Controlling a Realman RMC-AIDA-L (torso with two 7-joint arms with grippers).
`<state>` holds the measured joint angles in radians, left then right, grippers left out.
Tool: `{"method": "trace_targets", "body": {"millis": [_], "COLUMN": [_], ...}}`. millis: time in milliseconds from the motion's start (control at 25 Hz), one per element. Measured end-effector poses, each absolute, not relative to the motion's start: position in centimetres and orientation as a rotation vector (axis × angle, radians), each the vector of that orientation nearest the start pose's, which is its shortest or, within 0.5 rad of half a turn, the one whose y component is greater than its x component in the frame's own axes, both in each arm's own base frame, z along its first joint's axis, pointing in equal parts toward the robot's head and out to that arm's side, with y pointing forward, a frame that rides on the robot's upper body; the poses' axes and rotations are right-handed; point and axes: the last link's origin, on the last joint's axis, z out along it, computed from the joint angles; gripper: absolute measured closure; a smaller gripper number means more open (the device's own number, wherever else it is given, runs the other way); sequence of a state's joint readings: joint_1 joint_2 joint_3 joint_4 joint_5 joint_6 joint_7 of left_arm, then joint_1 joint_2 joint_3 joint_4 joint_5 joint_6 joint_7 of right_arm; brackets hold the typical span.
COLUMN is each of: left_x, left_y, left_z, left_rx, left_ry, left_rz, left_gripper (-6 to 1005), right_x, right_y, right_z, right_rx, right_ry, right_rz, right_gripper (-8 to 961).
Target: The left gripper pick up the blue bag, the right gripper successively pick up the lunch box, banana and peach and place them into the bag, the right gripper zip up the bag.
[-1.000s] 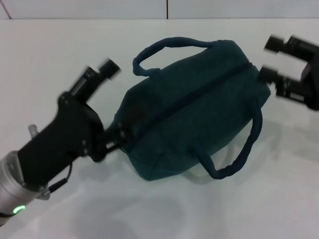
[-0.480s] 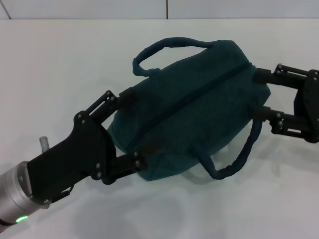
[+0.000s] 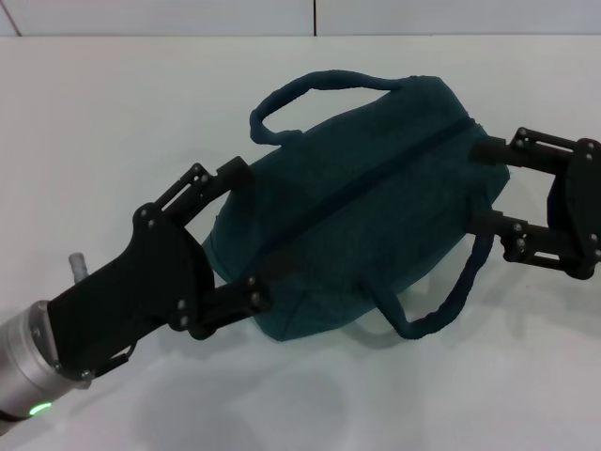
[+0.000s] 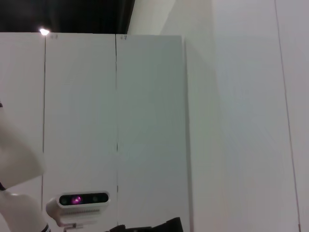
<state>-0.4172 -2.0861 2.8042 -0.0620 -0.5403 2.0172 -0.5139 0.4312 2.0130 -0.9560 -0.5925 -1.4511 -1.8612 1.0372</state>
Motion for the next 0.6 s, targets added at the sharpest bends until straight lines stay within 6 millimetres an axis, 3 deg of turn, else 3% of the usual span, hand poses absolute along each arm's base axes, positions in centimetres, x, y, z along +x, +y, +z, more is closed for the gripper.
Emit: {"method": "trace_targets", "body": {"millis": [600], "left_x": [-25.34], "left_y": [22.08], "left_z": [-2.87], "left_rx": [-2.258], "left_ry": [-0.137], "left_rz": [-1.487], "left_gripper": [112], "right_x": [23.05], "right_y": [28.94], "right_z": [2.76], "right_rx": [-2.605], "right_ry": [0.019], "right_rz": [1.286], "right_gripper": [287]}}
